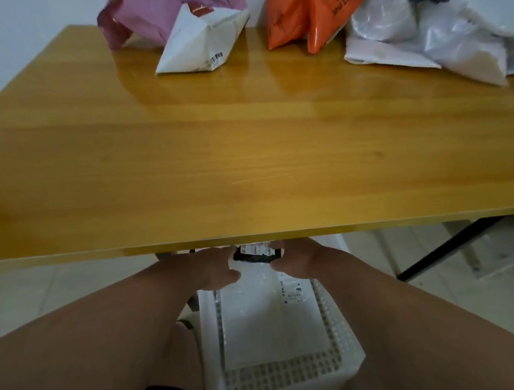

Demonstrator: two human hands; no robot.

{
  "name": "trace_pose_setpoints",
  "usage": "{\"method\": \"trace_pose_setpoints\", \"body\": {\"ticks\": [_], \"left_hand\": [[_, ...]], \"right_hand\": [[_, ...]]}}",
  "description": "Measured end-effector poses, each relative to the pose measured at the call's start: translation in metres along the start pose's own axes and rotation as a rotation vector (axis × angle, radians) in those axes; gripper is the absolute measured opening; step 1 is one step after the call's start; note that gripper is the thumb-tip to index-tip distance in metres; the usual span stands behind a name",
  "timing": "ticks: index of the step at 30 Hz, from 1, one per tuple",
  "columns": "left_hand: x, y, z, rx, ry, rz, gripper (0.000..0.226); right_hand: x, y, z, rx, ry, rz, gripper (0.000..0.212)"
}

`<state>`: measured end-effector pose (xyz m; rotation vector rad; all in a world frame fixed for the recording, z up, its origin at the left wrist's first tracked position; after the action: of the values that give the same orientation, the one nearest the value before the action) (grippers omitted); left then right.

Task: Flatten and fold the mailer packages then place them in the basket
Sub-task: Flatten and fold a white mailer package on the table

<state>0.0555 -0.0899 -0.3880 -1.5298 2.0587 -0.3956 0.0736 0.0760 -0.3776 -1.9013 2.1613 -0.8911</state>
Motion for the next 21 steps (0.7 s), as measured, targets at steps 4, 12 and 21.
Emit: {"method": "trace_pose_setpoints", "body": {"ticks": [4,12,21], "left_hand": [[-0.005,-0.023,0.0,0.099,0.041,0.004,0.067],[-0.043,-0.095,-0.029,0.073,0.216,0.077,0.058],[-0.083,-0.178,-0.085,0.007,0.057,0.093,0.049]], "right_hand": [[0.01,-0.029,-0.006,0.031,-0.098,-0.073,0.045],[0.029,-0.089,-0.02,0.057,-0.286,-0.138,0.051],[0.048,-0.168,-0.081,-0.09,-0.301,-0.157,0.048]]}}
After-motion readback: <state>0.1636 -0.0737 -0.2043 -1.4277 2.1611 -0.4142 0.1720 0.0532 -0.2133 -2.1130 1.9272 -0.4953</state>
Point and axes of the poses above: each hand's wrist, its own y-axis towards the middle knuckle, its own z-axis out of the palm, x = y × z, the point moved 6 cm from there along y, towards the middle knuckle, and after that the axes turned 9 degrees about -x, right-handed, at the moved point
